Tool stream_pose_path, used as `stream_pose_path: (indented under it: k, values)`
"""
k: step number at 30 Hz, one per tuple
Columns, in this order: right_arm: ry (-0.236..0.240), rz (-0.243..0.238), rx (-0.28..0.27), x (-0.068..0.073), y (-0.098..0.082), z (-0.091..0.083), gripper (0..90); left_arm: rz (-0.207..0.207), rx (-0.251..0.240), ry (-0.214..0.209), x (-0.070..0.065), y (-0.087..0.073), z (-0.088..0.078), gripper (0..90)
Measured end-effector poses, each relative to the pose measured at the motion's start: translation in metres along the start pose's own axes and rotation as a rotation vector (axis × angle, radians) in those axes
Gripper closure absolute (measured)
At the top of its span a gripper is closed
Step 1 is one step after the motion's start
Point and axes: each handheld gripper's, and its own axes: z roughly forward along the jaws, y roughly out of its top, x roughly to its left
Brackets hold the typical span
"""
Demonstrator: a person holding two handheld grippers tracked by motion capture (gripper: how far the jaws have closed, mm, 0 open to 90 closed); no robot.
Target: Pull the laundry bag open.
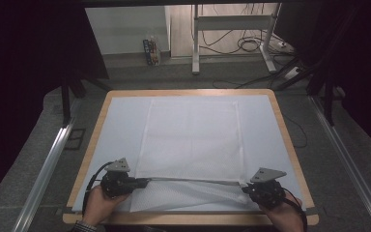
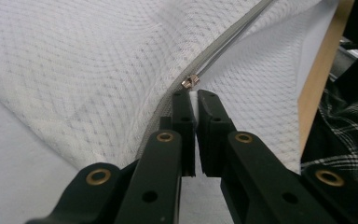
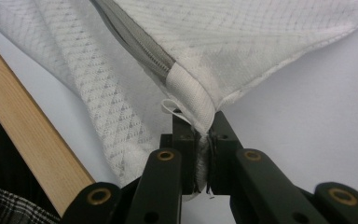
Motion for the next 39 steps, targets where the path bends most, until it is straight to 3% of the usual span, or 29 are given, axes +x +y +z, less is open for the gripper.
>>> stream_pose_path:
  k: [19, 29, 39]
  values:
    - [0.002, -0.002, 0.001, 0.0, 0.0, 0.001, 83.6, -0.041, -0.01, 0.031, 0.007, -0.016, -0.017, 87.0]
    - [0.006, -0.005, 0.007, 0.001, 0.001, 0.001, 83.7, -0.041, -0.01, 0.031, 0.008, -0.02, -0.022, 86.9]
    - [0.001, -0.002, 0.016, 0.002, 0.001, 0.002, 84.2, -0.046, -0.004, 0.06, 0.009, -0.024, -0.026, 87.2]
